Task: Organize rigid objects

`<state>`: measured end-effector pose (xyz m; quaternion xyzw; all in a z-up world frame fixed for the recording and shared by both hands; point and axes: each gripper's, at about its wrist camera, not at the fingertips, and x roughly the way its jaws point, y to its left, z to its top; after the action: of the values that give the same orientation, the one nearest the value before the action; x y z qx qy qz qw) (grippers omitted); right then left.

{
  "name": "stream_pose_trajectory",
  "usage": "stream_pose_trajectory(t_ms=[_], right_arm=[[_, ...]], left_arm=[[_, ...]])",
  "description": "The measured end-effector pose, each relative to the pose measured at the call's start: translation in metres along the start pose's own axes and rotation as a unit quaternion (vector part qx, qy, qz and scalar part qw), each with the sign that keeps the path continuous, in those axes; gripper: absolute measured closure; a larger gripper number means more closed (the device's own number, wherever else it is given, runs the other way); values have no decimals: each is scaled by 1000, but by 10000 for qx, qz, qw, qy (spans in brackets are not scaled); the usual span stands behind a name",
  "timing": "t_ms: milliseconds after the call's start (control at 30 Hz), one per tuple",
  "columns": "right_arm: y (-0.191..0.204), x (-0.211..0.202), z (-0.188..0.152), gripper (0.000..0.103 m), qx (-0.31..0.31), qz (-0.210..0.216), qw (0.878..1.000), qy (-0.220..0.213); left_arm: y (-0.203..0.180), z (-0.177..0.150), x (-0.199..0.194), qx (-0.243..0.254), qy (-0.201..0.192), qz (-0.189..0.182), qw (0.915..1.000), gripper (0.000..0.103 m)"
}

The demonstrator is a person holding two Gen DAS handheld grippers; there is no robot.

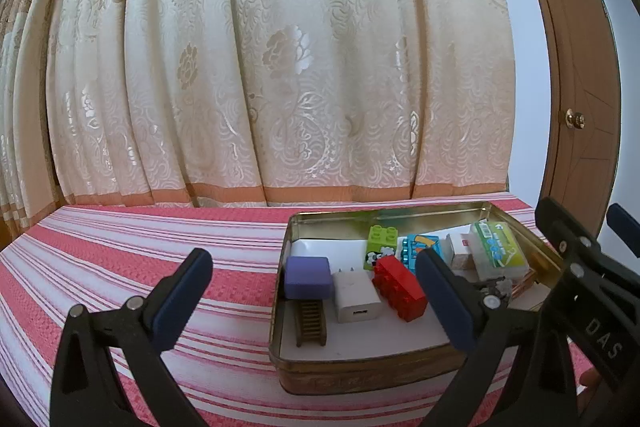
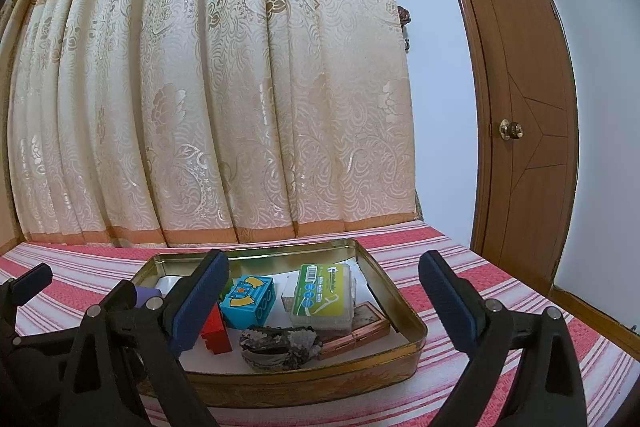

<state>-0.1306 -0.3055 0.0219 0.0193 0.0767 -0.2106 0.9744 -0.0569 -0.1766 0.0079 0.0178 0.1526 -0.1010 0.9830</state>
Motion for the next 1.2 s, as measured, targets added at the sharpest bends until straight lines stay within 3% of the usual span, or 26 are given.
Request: stream_pose_trajectory(t_ms=[1200], right_arm=[[-2, -6, 0, 5, 7, -19, 10000, -37]], left_arm=[[0, 0, -6, 35, -76, 21, 10000, 0]])
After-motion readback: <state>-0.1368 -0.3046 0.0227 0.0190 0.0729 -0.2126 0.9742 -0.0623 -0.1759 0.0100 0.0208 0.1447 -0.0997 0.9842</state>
